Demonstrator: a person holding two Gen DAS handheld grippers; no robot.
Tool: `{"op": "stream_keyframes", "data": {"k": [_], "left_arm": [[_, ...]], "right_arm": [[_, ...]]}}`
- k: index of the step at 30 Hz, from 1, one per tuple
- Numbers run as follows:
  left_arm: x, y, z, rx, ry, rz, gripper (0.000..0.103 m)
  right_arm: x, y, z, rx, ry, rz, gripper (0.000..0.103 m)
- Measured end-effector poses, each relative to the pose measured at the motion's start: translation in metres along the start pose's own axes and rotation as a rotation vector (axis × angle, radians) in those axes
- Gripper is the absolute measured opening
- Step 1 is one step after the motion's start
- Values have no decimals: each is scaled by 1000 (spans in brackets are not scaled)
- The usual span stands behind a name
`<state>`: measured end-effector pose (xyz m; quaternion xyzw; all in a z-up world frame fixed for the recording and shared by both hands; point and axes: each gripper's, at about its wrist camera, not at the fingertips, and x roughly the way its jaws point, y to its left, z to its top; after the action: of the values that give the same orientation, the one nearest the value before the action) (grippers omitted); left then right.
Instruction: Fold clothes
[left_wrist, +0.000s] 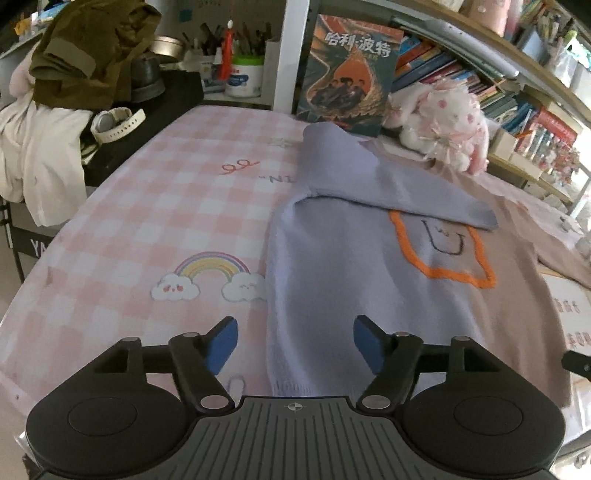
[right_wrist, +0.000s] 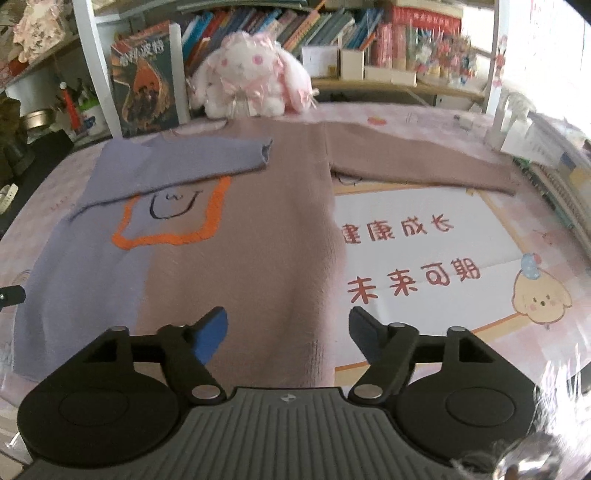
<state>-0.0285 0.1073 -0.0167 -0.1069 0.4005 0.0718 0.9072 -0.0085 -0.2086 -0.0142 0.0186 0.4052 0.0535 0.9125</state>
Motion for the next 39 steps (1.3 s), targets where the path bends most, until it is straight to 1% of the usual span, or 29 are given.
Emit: {"op": "stream_keyframes", "data": {"k": [1, 5, 7, 9, 14, 18, 24, 28, 32, 36, 39], "left_arm": [[-1, 0, -3, 9, 4, 3, 72], [-6, 3, -12, 21, 16, 8, 73], [-9, 6, -15, 19, 12, 3, 78], [-12, 7, -17, 18, 9, -7, 79], [-13, 1, -21, 45, 10, -49, 81], [-12, -9, -22, 75, 10, -91, 82], [-5, -29, -18, 108, 8, -119, 82], [2, -45, -17, 121, 15, -122, 82], [12, -64, -16, 121, 25, -109, 82], [24, -93, -16, 121, 28, -81, 82], [32, -122, -15, 124, 24, -49, 82]], "right_arm": [[-3, 2, -2, -3, -5, -5, 78], [-11, 9, -10, -12, -14, -26, 83], [-15, 11, -15, -12, -12, -40, 84], [-19, 13, -20, -11, -10, -54, 85], [-30, 15, -31, -6, -8, -92, 87], [-37, 13, -36, 0, -12, -121, 87], [-40, 4, -35, 9, -16, -151, 88], [-37, -8, -33, 20, -14, -161, 88], [-29, -25, -29, 28, -2, -158, 88], [-17, -49, -21, 26, 4, -142, 88], [-3, -77, -8, 28, 1, -122, 88]]}}
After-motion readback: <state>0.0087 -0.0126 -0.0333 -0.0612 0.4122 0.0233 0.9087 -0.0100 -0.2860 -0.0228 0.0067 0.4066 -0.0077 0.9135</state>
